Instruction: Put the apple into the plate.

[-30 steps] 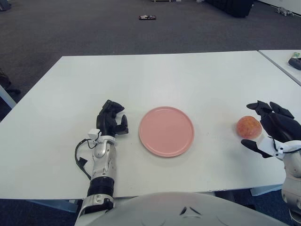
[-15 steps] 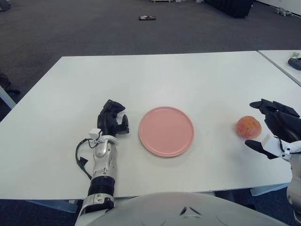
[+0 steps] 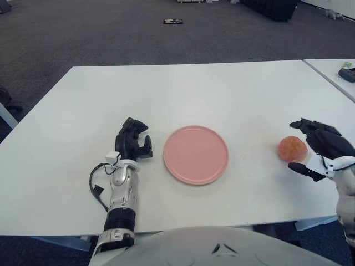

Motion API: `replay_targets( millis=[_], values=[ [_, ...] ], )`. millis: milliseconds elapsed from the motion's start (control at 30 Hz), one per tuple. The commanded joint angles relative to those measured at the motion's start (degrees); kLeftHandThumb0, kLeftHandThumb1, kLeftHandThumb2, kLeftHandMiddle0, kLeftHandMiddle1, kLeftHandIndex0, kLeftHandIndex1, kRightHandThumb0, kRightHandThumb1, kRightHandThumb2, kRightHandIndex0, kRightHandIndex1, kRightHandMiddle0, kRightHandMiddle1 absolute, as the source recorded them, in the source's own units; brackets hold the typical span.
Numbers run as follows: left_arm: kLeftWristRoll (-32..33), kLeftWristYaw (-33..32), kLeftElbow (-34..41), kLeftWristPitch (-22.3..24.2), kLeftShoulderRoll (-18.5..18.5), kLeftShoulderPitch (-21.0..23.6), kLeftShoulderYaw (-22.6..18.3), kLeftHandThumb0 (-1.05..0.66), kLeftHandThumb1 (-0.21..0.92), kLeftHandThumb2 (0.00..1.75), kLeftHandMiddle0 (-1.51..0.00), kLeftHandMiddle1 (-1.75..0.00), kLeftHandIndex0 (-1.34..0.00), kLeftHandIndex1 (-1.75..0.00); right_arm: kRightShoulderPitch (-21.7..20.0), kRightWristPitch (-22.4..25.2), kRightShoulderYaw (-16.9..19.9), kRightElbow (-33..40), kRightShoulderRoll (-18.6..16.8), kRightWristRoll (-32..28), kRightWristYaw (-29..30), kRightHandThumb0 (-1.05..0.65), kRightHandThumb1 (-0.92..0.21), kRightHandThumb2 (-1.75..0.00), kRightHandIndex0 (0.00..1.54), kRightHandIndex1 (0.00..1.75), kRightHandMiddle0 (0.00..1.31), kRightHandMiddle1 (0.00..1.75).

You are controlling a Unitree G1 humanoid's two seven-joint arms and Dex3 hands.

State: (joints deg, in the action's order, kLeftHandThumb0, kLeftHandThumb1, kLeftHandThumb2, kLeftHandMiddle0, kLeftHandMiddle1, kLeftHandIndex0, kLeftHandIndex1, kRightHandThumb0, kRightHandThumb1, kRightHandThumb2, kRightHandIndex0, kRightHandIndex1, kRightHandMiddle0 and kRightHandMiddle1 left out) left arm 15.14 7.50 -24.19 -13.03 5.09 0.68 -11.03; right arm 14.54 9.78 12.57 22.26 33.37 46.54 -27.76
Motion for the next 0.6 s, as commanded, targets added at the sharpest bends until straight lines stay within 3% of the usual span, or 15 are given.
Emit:
replay_targets(
  millis=[0, 567],
  values=[
    [-0.49, -0.28, -2.78, 1.47, 0.50, -3.31, 0.18, -0.01, -0.08, 1.75, -0.93, -1.75, -0.70, -1.66, -2.81, -5.32, -1.01, -7.27, 3.18, -3.45, 3.23, -0.63, -0.21, -1.11, 0.00, 0.11, 0.00, 0.74],
    [0.34, 0.39, -2.52, 1.43, 0.37, -3.45, -0.36, -0.01, -0.08, 1.75, -0.93, -1.75, -0.72, -1.65, -6.82, -11.50, -5.93, -17.63, 7.35, -6.07, 8.56, -0.65, -0.24, -1.09, 0.00, 0.28, 0.00, 0.98]
  ],
)
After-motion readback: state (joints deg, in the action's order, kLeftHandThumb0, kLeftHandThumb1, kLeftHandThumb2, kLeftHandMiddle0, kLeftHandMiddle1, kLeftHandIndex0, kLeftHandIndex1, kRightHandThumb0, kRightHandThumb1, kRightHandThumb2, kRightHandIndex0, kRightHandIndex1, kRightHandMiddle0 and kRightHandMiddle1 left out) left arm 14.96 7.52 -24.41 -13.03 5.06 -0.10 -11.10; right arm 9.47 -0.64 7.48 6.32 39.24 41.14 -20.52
